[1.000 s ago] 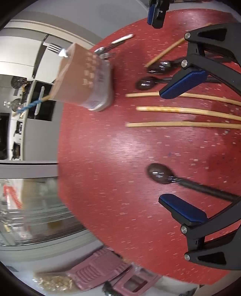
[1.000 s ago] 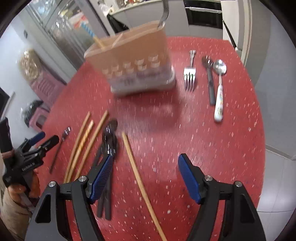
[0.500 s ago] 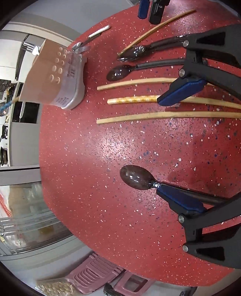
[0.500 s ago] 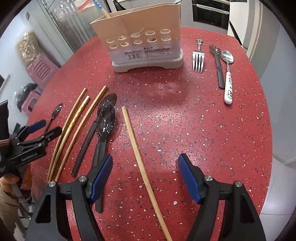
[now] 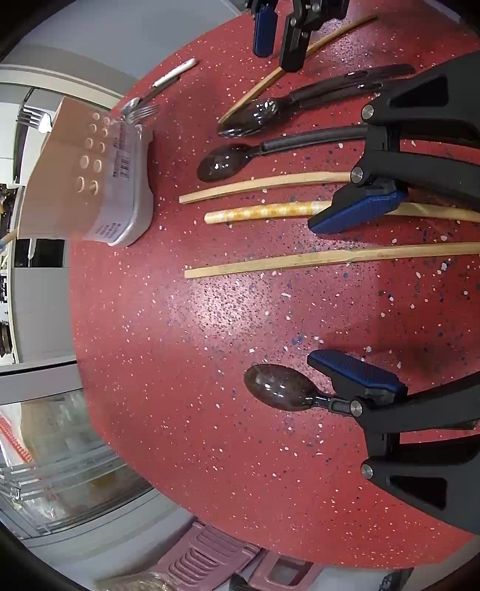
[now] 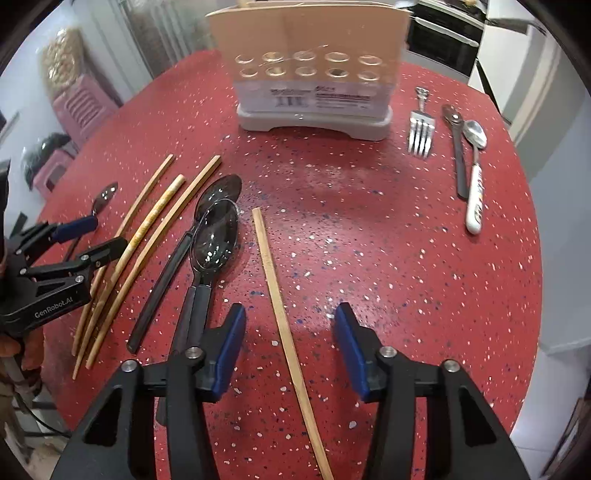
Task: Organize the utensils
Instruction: 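Grasp a plain wooden chopstick with the right tool while the left tool grasps another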
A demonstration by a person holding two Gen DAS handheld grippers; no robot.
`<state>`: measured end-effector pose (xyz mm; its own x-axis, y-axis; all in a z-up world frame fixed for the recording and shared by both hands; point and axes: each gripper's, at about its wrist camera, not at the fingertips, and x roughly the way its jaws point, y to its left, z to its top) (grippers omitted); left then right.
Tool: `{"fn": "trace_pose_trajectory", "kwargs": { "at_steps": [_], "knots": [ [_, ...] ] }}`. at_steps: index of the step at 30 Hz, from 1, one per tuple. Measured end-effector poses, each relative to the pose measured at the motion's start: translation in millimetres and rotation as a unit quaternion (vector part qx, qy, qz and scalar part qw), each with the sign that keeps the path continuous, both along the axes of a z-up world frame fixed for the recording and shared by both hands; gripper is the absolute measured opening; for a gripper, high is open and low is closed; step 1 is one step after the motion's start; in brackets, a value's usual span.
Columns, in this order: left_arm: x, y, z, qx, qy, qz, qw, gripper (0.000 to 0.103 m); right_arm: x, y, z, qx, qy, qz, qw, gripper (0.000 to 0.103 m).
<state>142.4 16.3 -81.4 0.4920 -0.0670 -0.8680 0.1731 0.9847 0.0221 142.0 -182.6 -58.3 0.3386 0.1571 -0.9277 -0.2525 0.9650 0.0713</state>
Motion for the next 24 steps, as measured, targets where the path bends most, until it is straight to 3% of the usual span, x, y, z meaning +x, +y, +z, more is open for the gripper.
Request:
{"fn": "trace_pose_trajectory", "kwargs": {
  "at_steps": [5,13,18,22,23,24],
  "knots": [
    [4.8,-0.2,1.2,-0.007,0.012,-0.01,0.9999,0.084,9.1,8.8,-4.7,-0.024,0.01,0.014,1.0,0.043],
    [17.5,-1.1,2.0,-0.009,0.036,-0.028,0.9989,0.083,19.2,23.0,-3.4,-0.053,0.022,0.036,0.998,0.042],
    [20.7,-13.1,5.9,-0.006,0.052,-0.062,0.9967,0.062,25.3,31.5,-3.4,-0.053,0.03,0.046,0.997,0.034],
    [24.8,-20.5,7.6,-0.005,0.071,-0.086,0.9938,0.046,25.5,38.8,-4.7,-0.056,0.036,0.058,0.996,0.007],
    [24.9,-22.9,7.9,-0.003,0.072,-0.091,0.9932,0.033,23.7,41.4,-4.5,-0.059,0.034,0.059,0.996,0.007],
    [24.6,-25.0,8.4,0.002,0.071,-0.095,0.9929,0.032,22.9,42.4,-4.5,-0.062,0.032,0.06,0.996,0.006]
  ]
}}
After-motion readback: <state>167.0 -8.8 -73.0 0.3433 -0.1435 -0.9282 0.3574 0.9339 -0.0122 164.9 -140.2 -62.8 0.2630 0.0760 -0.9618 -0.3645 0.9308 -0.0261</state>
